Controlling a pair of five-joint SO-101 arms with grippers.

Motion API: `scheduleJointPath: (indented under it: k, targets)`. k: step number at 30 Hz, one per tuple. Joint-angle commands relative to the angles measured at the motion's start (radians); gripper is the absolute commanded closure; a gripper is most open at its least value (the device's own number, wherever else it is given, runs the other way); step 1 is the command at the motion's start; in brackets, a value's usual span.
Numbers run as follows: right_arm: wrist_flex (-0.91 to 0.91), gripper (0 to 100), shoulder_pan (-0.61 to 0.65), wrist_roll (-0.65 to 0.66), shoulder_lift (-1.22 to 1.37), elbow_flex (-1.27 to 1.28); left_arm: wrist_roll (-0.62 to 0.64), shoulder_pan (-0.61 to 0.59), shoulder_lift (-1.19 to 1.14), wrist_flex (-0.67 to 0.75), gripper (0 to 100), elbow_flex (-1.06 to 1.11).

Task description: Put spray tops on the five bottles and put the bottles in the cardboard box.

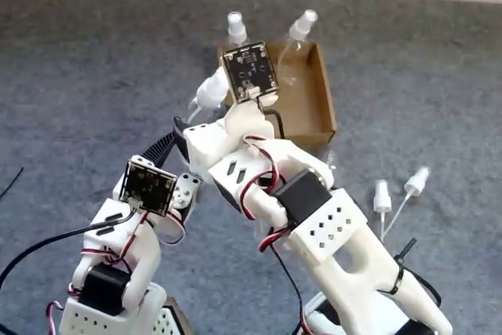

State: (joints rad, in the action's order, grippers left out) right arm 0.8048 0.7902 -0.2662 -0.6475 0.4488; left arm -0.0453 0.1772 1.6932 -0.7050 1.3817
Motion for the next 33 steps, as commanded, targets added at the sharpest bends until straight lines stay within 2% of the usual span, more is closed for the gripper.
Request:
scheduleJointPath:
  k: [1,5,8,16,23,28,33]
  targets:
    - [0.005,83.3,-0.010,-0.002,-0.054,-0.021,-0.002,-0.002,0.004,0.032,98,-0.002]
    - [-0.002,83.7,-0.067,-0.005,-0.054,-0.022,0.000,-0.002,0.004,0.031,98,-0.002]
    - [-0.058,89.1,-0.094,-0.002,-0.054,0.012,0.002,-0.002,0.004,0.031,98,-0.007]
    - [-0.332,92.9,-0.102,0.000,-0.188,0.265,0.003,-0.002,-0.002,0.029,98,-0.010]
    - [-0.349,98.8,-0.151,0.000,-0.328,0.338,0.005,0.004,-0.004,0.029,98,-0.010]
    - [-0.351,97.6,-0.160,-0.002,-0.335,0.340,0.005,0.004,-0.005,0.029,98,-0.010]
    - [-0.351,84.7,-0.157,-0.006,-0.335,0.343,0.028,0.005,-0.005,0.029,98,-0.010]
